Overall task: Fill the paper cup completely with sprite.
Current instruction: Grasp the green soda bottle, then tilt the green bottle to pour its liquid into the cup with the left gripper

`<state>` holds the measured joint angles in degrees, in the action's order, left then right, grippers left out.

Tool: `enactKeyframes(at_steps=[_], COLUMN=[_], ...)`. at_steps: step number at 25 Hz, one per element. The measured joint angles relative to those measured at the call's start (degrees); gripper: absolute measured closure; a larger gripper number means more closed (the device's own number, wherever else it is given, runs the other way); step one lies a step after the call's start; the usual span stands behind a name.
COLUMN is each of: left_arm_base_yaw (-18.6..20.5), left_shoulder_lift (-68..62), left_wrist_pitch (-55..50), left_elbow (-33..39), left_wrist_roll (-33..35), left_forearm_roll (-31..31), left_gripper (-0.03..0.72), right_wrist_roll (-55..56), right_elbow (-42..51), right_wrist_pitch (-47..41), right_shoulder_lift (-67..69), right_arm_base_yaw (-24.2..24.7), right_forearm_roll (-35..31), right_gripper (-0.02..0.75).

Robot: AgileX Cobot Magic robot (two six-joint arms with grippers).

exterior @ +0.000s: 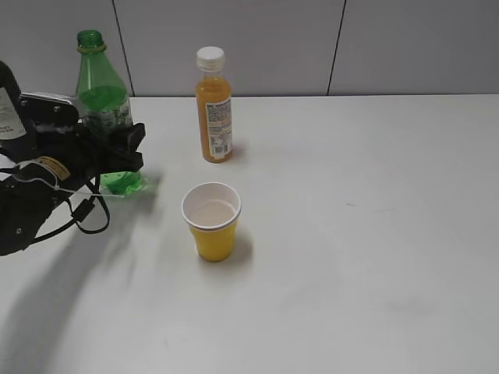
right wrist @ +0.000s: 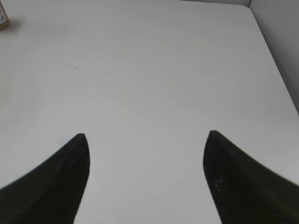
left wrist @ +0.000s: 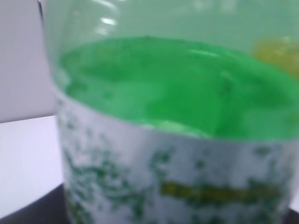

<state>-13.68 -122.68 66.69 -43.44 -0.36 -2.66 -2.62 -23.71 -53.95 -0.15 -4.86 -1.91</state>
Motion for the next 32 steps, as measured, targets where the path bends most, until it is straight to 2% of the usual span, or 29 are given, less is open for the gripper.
enactKeyframes(at_steps=[4,11,15,18,21,29,32], left_arm_base_yaw=[0.00,-0.04,-0.04,-1.29,-4.75,-18.14,-22.43], left_shoulder_lift=[3.71,12.62,18.08,21.63,24.45,25.82,25.82], left_wrist_pitch=[-0.44,-0.42,-0.42,-0.37,-0.43,-0.79,-0.63], left_elbow=[3.27,11.26,15.32,17.77,19.71,20.09,20.09], left_wrist_roll=[1.84,5.27,7.04,9.19,13.03,24.71,28.16], left_forearm_roll=[2.66,12.17,15.00,19.58,26.05,44.18,48.34], left_gripper=[0.242,0.242,0.242,0.242,0.242,0.242,0.242], right_wrist_roll=[0.00,0.00,0.00,0.00,0.00,0.00,0.00], right_elbow=[0.00,0.00,0.00,0.00,0.00,0.00,0.00], right_wrist_pitch=[0.00,0.00,0.00,0.00,0.00,0.00,0.00], right_shoulder_lift=[0.00,0.00,0.00,0.00,0.00,0.00,0.00], right_arm_base_yaw=[0.00,0.00,0.00,0.00,0.00,0.00,0.00], right_forearm_roll=[0.00,0.00,0.00,0.00,0.00,0.00,0.00], right_gripper=[0.151,0.152,0.152,0.153,0.153,0.153,0.153])
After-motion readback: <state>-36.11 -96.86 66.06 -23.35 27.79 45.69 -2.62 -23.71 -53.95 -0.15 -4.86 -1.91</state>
